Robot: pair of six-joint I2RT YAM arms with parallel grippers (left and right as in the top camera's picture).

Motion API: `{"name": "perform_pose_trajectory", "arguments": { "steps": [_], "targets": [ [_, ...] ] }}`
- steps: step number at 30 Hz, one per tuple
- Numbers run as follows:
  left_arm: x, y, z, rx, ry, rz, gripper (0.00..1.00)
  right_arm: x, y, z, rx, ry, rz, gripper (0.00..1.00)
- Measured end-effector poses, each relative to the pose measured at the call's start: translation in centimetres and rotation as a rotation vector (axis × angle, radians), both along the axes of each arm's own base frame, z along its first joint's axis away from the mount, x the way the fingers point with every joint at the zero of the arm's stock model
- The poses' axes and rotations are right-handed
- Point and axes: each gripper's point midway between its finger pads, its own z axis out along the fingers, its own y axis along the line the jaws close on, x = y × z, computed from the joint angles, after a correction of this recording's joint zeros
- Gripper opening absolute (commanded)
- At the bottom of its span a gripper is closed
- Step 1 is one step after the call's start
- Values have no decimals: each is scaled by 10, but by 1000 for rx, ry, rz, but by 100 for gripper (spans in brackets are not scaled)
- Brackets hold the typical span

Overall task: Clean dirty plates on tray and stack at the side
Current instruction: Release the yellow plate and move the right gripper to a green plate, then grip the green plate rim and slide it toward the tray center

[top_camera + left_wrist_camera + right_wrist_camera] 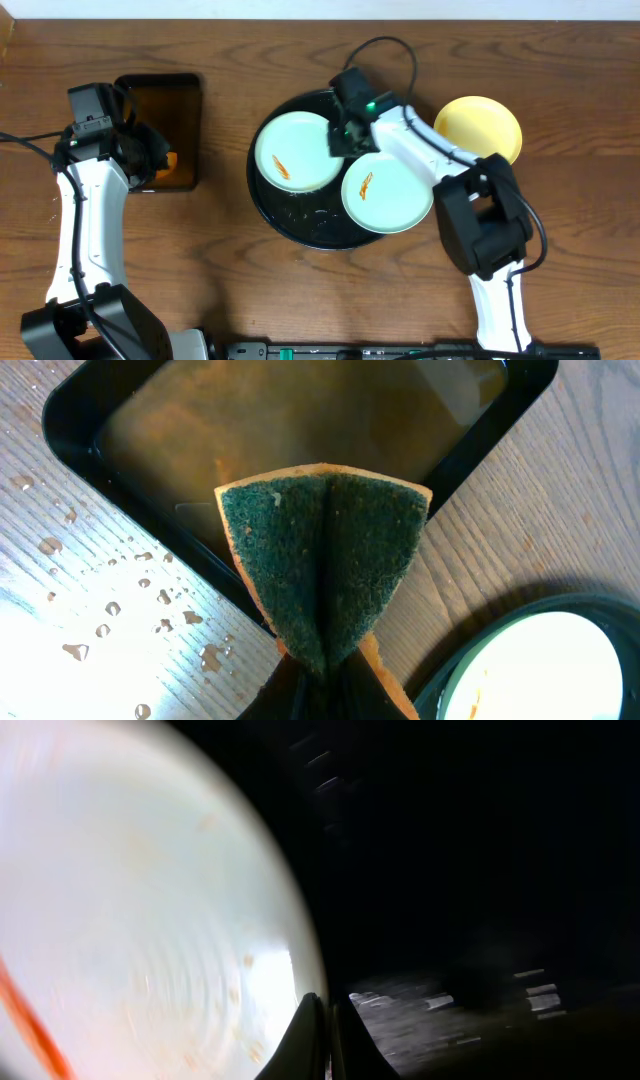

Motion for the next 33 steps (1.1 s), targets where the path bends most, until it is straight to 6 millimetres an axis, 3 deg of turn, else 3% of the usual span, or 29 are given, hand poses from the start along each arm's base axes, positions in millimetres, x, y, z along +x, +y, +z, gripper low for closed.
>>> {"name": "perform_pose_trajectory", "arguments": {
  "steps": [4, 6, 8, 9, 10, 16, 20, 21, 23, 25, 28, 33],
  "targets": [
    [0, 0, 0, 0, 0, 0, 9, -24, 8, -2, -29, 60, 41, 6],
    [0, 0, 0, 0, 0, 0, 9, -35, 6, -2, -51, 103, 46, 23],
    [0, 0, 0, 0, 0, 0, 9, -47, 2, -1, -73, 148, 55, 57],
    [0, 0, 0, 0, 0, 0, 9, -50, 0, 1, -82, 163, 65, 67],
    [0, 0, 0, 0, 0, 0, 9, -53, -2, 6, -90, 174, 73, 69],
    [0, 0, 0, 0, 0, 0, 9, -60, -17, 65, -100, 160, 82, 69],
    [0, 0, 0, 0, 0, 0, 9, -59, -42, 114, -83, 111, 41, 68],
    [0, 0, 0, 0, 0, 0, 9, -61, -51, 123, -85, 107, 32, 64],
    [0, 0, 0, 0, 0, 0, 9, -65, -69, 136, -99, 111, 22, 40],
    [0, 0, 0, 0, 0, 0, 9, -70, -85, 142, -130, 128, 4, 26],
    [0, 0, 0, 0, 0, 0, 9, -73, -100, 139, -174, 147, -12, 18],
    [0, 0, 0, 0, 0, 0, 9, -77, -109, 110, -221, 171, -19, 16]
  ]
}}
